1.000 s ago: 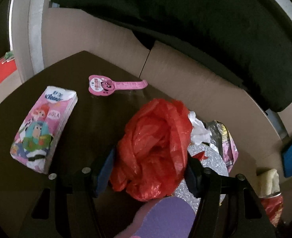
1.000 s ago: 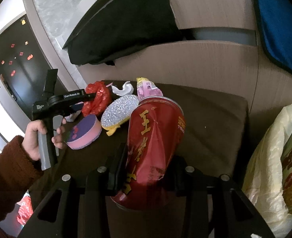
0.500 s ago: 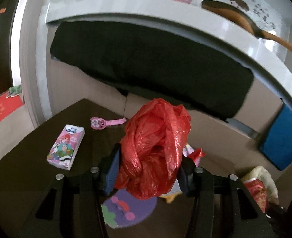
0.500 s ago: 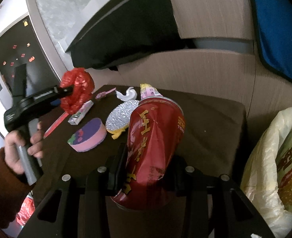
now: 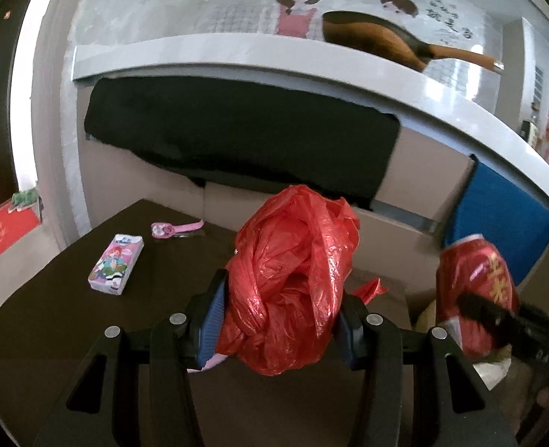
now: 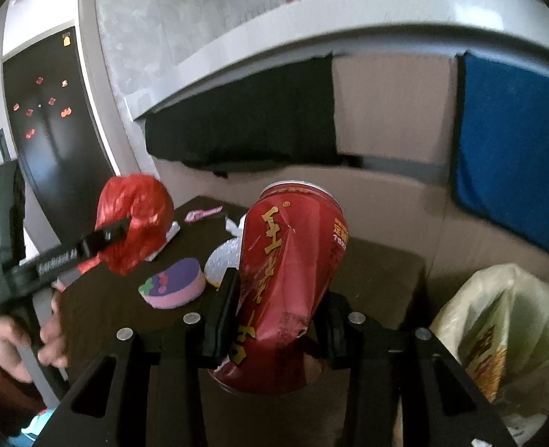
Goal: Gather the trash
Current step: 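Lift and carry the red bag and red can over the bin with both tools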
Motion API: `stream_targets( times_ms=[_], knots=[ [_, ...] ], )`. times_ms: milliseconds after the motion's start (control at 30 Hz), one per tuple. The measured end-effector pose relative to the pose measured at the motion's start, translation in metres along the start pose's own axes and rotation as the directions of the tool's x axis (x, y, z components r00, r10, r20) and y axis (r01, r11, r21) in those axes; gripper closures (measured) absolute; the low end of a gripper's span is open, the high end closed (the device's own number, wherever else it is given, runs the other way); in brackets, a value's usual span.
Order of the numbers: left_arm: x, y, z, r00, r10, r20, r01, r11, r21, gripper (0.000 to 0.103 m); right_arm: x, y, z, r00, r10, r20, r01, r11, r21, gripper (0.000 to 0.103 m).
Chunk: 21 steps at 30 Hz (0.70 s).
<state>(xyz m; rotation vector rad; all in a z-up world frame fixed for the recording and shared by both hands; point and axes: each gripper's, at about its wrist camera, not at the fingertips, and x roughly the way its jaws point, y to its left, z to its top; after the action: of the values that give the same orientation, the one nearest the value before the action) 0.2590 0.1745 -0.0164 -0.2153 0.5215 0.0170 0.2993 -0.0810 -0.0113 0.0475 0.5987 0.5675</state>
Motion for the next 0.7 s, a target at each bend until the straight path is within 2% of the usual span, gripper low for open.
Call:
stream_targets(
  times_ms=[233,367,567,700],
  knots=[
    [-0.028,-0.037,0.012,0.997,-0.009,0.074,0.005,0.998,0.058,0.052,-0.031,-0.005,0.018,0.997,-0.027,0.07,0.029,0.999,-0.023,0.068],
    [-0.044,-0.065,0.025,0.992,-0.038,0.124,0.026,0.995,0.092,0.052,-0.057,-0.008,0.026,0.991,-0.054,0.124,0.061,0.997,-0.047,0.068],
    [-0.064,-0.117,0.037,0.975,-0.079,0.207,0.05,0.989,0.142,0.052,-0.103,-0.024,0.033,0.973,-0.103,0.205,0.119,0.991,-0.066,0.068],
    [-0.071,-0.154,0.041,0.964,-0.129,0.232,0.086,0.978,0.188,0.052,-0.13,-0.04,0.035,0.96,-0.139,0.242,0.157,0.986,-0.057,0.068]
  ],
)
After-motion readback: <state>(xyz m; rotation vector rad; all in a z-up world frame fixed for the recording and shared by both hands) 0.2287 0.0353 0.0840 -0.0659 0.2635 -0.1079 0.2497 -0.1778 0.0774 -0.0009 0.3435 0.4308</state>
